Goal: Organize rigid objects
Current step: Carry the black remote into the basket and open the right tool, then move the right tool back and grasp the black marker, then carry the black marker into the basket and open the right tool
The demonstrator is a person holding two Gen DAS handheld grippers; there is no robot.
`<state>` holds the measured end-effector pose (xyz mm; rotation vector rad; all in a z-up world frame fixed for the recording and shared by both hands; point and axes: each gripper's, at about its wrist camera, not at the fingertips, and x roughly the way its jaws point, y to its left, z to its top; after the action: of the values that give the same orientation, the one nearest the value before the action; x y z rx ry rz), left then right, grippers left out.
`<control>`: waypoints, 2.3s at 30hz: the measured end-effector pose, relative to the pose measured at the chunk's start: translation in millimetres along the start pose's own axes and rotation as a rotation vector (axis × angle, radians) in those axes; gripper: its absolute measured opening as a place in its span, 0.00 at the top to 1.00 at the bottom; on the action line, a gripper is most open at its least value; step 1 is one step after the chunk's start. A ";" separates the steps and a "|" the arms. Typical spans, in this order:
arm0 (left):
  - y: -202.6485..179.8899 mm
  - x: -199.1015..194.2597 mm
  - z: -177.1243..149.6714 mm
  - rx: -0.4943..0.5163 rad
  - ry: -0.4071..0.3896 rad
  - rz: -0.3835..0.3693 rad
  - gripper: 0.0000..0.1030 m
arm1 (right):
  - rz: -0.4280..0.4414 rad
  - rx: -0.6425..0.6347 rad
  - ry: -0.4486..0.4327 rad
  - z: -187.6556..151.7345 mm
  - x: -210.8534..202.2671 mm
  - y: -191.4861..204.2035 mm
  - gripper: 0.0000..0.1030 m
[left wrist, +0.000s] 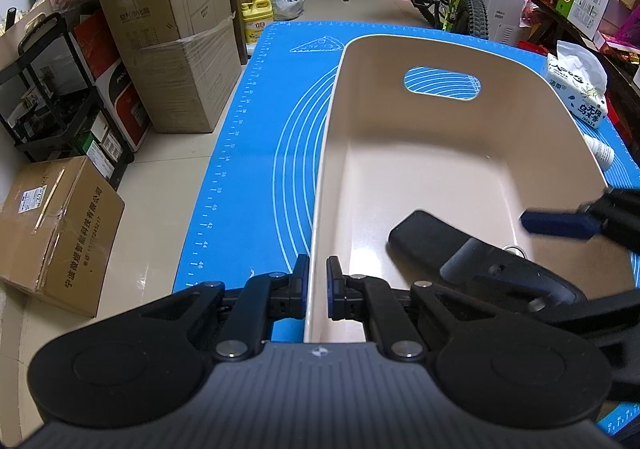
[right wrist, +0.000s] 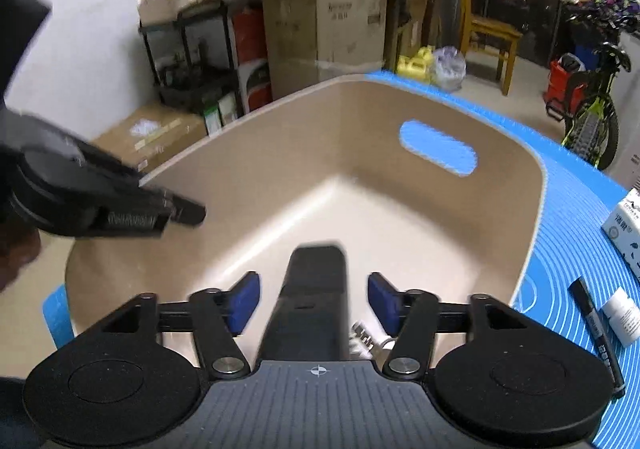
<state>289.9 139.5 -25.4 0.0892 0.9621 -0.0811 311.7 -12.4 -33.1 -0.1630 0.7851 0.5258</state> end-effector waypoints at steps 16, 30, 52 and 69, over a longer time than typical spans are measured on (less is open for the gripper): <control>-0.5 -1.4 2.3 0.010 0.003 0.016 0.92 | -0.184 0.145 -0.202 -11.1 -55.6 -102.9 0.33; -6.0 -1.1 0.9 0.023 0.007 0.029 0.91 | -0.347 0.170 -0.053 -75.1 -17.3 -194.9 0.39; -7.1 0.3 1.3 0.027 0.015 0.024 0.91 | -0.340 0.188 0.006 -86.7 12.4 -235.9 0.75; -5.8 0.0 1.5 0.026 0.015 0.026 0.91 | -0.322 0.150 -0.105 -64.6 -32.9 -197.5 0.76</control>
<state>290.5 133.6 -24.7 0.1261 0.9749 -0.0686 351.9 -216.4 -65.3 -0.1192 0.6758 0.1686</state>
